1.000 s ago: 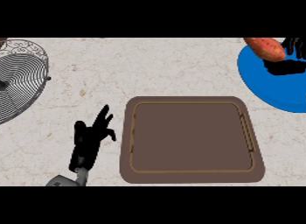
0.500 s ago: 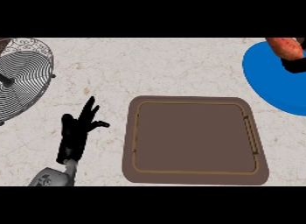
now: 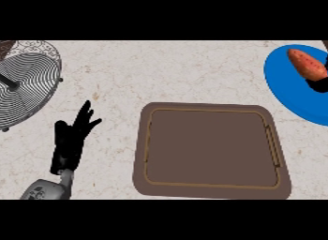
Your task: Pick the sweet potato from the tray and place it in the plate
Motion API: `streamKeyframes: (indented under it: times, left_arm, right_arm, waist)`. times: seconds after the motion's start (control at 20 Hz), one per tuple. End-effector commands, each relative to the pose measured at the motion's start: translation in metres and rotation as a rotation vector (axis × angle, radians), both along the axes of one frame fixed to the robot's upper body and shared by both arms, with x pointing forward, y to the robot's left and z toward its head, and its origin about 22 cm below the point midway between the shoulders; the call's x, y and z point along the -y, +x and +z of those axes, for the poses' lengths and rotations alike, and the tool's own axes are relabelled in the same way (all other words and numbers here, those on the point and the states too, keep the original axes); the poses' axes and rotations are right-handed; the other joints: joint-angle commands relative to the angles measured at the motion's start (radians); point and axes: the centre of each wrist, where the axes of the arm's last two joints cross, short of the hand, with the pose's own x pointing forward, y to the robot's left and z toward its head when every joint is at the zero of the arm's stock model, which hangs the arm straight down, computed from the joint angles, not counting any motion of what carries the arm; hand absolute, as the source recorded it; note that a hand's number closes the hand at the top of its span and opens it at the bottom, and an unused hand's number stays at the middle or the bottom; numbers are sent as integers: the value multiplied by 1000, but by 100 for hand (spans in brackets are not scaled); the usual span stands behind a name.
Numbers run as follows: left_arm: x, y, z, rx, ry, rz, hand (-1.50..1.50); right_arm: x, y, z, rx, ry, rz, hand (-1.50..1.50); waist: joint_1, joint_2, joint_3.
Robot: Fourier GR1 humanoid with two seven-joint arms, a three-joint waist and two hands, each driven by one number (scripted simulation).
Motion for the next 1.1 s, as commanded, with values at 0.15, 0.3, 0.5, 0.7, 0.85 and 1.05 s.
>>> streamKeyframes:
  times: [0.15,0.3,0.5,0.7,0.85,1.05]
  left_arm:
    - [-12,-5,0,12,28,0,0]
    - [-4,-3,4,8,7,4,0]
    - [-18,1,-3,-15,21,10,0]
    - [-4,0,2,-1,10,34,0]
    - [-9,0,9,11,9,2,0]
    - [-12,-1,3,2,-5,32,0]
  right_arm:
    - [16,-9,-20,-262,39,36,-150]
    - [20,-10,-18,-215,58,135,-150]
    - [24,-9,-9,-13,233,238,-150]
    - [29,-8,-1,225,530,238,-150]
    - [53,-22,5,307,667,191,-150]
    - [95,-56,5,311,766,226,-150]
  waist:
    - [10,4,1]
    - [10,4,2]
    - [-8,3,2]
    - [-25,-5,3]
    - [-12,0,3]
    - [-17,0,2]
